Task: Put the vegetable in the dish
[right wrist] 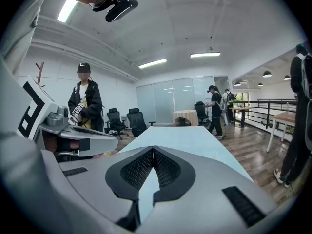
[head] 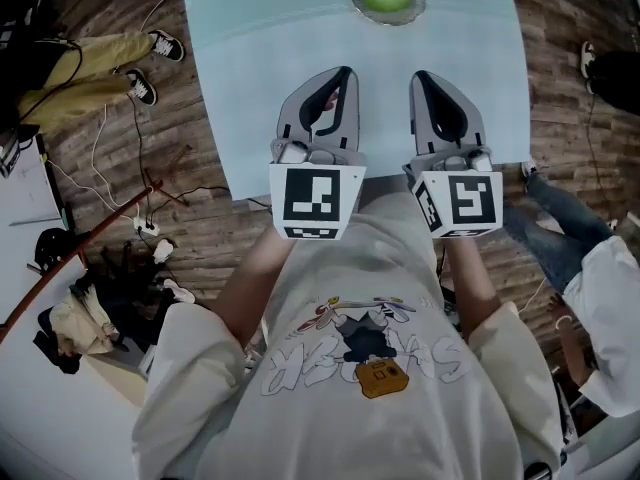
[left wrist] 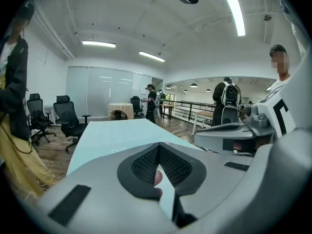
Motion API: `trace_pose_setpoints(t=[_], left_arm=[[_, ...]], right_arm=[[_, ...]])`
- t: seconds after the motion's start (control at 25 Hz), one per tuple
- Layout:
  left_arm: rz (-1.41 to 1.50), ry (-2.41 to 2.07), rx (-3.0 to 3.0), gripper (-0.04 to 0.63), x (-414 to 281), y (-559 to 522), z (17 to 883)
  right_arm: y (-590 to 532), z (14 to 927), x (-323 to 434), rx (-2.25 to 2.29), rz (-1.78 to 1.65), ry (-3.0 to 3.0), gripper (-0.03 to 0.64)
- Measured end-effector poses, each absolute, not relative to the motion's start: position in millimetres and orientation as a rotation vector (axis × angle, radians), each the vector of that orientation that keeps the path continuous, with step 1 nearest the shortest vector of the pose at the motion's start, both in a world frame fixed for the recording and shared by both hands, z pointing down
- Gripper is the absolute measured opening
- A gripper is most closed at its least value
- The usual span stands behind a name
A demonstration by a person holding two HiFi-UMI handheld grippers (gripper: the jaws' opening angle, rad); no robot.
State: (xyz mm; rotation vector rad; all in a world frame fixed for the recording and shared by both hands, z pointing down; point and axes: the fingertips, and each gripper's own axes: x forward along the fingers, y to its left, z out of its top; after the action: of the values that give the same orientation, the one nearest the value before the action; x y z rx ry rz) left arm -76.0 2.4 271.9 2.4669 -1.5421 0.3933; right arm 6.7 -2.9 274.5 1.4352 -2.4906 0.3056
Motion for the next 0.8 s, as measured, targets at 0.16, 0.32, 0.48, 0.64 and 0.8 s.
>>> trace_pose_setpoints(t=[0.16, 0.32, 0.48, 0.64, 0.8], left_arm=[[0.362, -1.547, 2.486, 0.006, -90.0, 34.0, 253.0], [0.355, -1.558, 2.496, 0.006, -104.2, 65.1, 237.3], [0.344, -1.56, 2.499, 0.006, -115.5, 90.8, 227.4], [0.332, -1.558, 2.482, 0.006, -118.7, 114.8, 223.0], [0.315, -1.544, 2.468, 0.006, -115.8, 132.1, 219.1]], right_arm=[[29.2, 259.5, -2.9, 1.467, 0.308, -2.486, 0.021], [61.2, 241.7, -13.1, 1.471, 0.273, -2.495, 0.021], [82.4, 225.5, -20.1, 1.475, 0.227, -2.5, 0.021], [103.1, 214.7, -23.6, 1.473, 0.215, -2.51, 0.021], [121.8, 203.9, -29.1, 1.464, 0.221, -2.523, 0.021]])
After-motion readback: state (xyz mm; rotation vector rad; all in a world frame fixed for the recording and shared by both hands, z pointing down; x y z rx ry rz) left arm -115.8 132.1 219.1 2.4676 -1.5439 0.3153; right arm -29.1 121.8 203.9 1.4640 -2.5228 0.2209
